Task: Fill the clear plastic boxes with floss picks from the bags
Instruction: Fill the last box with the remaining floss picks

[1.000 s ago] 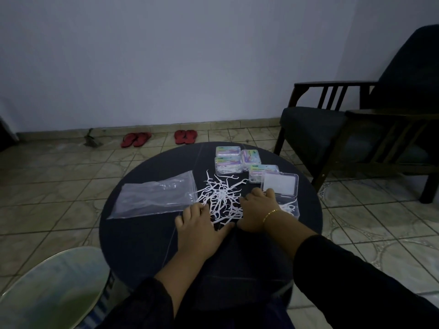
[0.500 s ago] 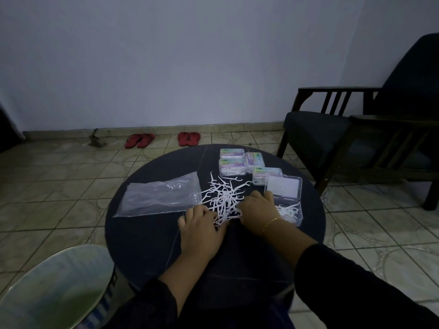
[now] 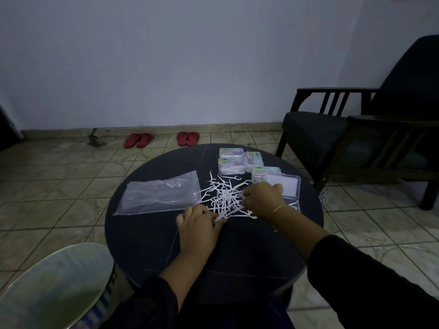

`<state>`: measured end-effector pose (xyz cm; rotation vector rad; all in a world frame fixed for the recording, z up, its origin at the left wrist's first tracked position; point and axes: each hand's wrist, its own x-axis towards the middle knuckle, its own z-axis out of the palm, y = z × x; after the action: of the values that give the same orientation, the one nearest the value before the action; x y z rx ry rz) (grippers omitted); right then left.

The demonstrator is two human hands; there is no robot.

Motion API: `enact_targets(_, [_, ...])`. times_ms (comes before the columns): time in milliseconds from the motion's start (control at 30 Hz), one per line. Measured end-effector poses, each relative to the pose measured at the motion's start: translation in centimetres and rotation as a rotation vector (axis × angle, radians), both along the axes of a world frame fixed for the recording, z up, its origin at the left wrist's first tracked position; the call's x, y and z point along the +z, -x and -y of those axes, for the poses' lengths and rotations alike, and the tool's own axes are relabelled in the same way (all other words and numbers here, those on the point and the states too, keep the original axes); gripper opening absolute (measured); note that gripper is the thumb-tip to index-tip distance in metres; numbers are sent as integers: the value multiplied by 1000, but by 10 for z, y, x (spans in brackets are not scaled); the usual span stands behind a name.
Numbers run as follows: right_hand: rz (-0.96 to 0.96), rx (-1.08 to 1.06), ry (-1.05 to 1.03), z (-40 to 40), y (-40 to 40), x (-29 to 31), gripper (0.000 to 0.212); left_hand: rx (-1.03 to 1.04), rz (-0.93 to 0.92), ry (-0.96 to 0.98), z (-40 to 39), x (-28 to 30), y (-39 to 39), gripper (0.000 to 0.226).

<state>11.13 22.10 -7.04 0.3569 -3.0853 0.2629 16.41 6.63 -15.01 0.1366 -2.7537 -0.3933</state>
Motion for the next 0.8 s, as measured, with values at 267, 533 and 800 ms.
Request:
enact_targets(267, [-9, -158, 157, -43, 14, 23, 19, -23, -36, -25, 1, -2, 0, 32])
enact_targets(533, [-12, -97, -182, -64, 12, -5, 25, -29, -83, -42, 1, -5, 1, 28])
enact_targets(800, [-155, -204, 143, -76, -16, -52, 34, -45, -96, 33, 1, -7, 3, 25])
